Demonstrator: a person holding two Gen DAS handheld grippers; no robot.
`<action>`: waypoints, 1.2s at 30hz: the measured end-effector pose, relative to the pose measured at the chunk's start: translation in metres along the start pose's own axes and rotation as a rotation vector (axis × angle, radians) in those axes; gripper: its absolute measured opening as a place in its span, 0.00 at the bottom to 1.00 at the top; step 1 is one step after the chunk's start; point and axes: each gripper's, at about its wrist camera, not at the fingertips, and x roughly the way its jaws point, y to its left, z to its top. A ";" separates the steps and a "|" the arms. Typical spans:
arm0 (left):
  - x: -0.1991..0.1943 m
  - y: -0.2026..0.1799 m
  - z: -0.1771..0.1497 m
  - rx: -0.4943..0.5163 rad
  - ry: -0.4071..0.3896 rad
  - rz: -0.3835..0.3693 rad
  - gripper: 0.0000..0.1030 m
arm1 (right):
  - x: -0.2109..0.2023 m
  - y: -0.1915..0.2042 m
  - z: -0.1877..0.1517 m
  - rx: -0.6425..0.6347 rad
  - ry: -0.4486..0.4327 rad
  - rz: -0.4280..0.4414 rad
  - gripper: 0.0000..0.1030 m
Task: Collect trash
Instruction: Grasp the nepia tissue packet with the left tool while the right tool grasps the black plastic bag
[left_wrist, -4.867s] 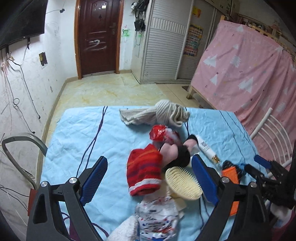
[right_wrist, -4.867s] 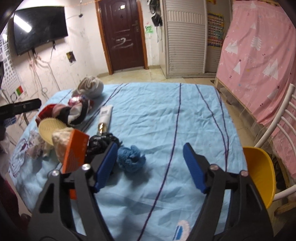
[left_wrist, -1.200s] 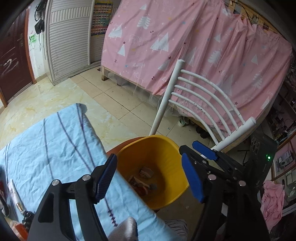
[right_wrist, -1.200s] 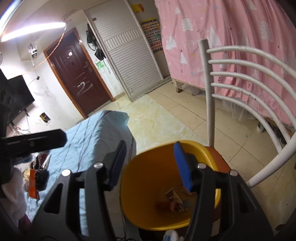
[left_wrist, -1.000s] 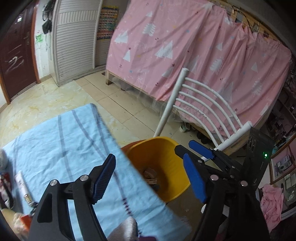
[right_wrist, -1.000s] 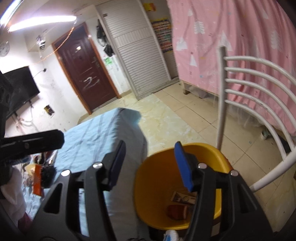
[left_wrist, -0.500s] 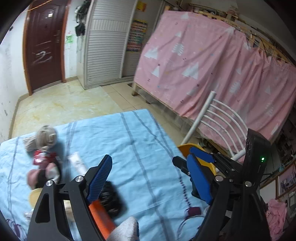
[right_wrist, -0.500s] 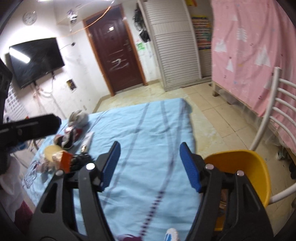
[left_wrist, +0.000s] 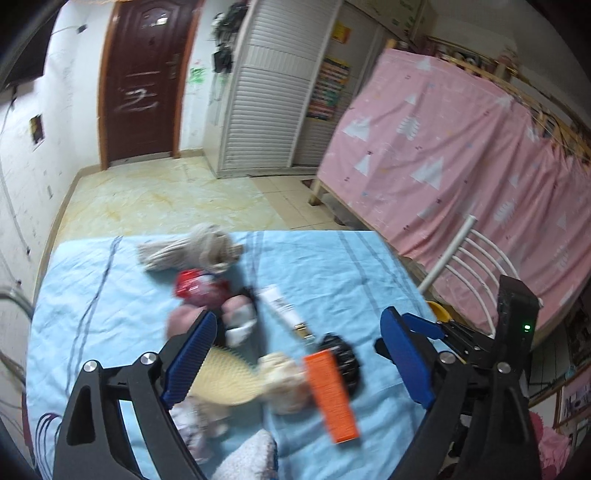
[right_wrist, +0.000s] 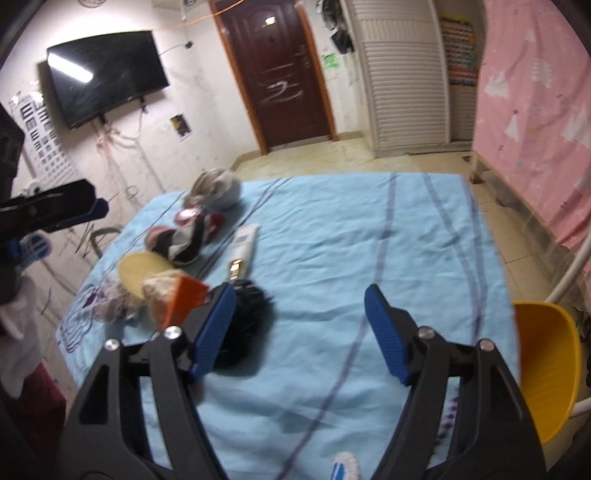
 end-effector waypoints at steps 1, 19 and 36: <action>-0.001 0.007 -0.001 -0.007 -0.001 0.004 0.80 | 0.002 0.005 -0.001 -0.013 0.011 0.002 0.68; 0.007 0.080 -0.061 0.052 0.120 0.075 0.80 | 0.033 0.042 -0.003 -0.103 0.115 -0.041 0.68; 0.016 0.096 -0.082 0.017 0.154 0.042 0.36 | 0.051 0.065 -0.006 -0.176 0.162 -0.067 0.33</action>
